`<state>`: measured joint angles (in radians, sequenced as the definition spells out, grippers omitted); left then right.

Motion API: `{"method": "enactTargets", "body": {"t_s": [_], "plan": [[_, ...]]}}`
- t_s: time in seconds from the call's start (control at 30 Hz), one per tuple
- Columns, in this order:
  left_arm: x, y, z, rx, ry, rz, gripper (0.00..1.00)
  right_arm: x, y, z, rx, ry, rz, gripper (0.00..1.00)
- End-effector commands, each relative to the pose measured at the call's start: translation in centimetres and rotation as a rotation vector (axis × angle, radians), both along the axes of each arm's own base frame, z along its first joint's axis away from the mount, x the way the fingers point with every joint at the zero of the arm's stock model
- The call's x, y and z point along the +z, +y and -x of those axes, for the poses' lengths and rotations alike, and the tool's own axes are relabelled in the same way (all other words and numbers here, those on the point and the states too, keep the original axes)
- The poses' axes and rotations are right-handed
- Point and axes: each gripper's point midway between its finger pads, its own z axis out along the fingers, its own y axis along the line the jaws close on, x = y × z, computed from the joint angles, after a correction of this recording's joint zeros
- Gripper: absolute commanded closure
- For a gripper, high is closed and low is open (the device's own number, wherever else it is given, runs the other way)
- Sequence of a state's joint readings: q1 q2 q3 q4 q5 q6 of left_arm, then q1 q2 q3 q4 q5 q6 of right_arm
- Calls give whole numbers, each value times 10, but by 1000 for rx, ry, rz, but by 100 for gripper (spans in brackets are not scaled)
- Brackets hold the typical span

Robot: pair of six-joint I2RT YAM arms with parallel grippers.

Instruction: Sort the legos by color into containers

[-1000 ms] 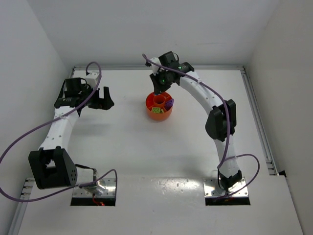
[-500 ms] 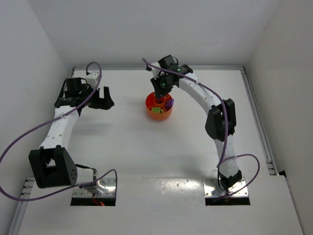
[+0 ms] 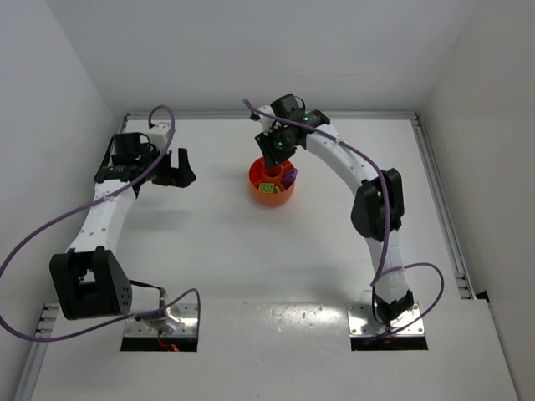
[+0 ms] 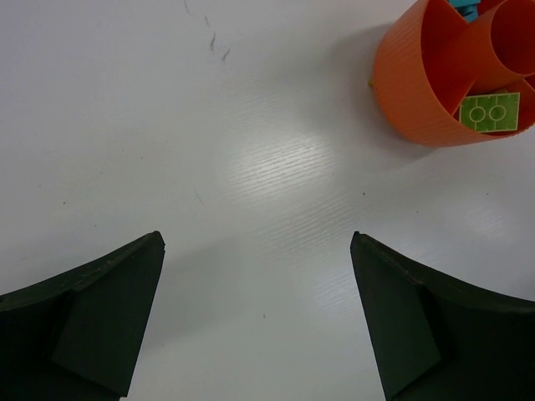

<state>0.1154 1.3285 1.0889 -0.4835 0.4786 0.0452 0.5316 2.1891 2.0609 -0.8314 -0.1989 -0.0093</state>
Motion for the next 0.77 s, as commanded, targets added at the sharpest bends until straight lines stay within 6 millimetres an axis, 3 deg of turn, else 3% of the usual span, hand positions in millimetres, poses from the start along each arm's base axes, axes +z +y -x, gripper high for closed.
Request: {"method": "enactTargets", "body": {"t_s": [0.0,0.03,0.1,0.17,0.2,0.23,0.3,0.33,0.4,0.43,0.5,0.53,0.6,0.73], "plan": [[14,-9,-6,-42,-62,-15,0,54,0,-8,-25,-115,-70,61],[21,-10,-7,-48,-84,-31,0,74,-8,-11,-47,-165,-79,61],[23,-6,-7,-35,-95,-53,0,78,-25,-14,-90,-168,-74,61],[23,-7,-8,-30,-94,-66,0,88,-57,-18,-152,-179,-62,61],[26,-5,-7,-21,-104,-74,0,71,-73,-11,-181,-132,-40,61],[29,-5,-7,-27,-117,-82,0,68,-100,-9,-235,-137,-28,61],[24,1,-6,-1,-105,-103,0,66,-130,-5,-295,-144,-15,60],[23,3,-4,9,-106,-111,0,49,-159,1,-353,-110,16,57],[22,8,-5,32,-103,-130,0,58,-185,12,-395,-139,13,47],[18,8,-4,27,-96,-136,0,40,-203,22,-431,-108,29,44],[13,12,-3,44,-84,-150,0,40,-218,36,-452,-122,31,39],[9,12,-1,43,-75,-150,0,22,-226,49,-461,-74,38,37],[12,13,-1,54,-83,-167,0,7,-232,60,-473,-47,39,37],[5,13,6,48,-75,-173,0,4,-239,68,-494,-40,16,36]]}}
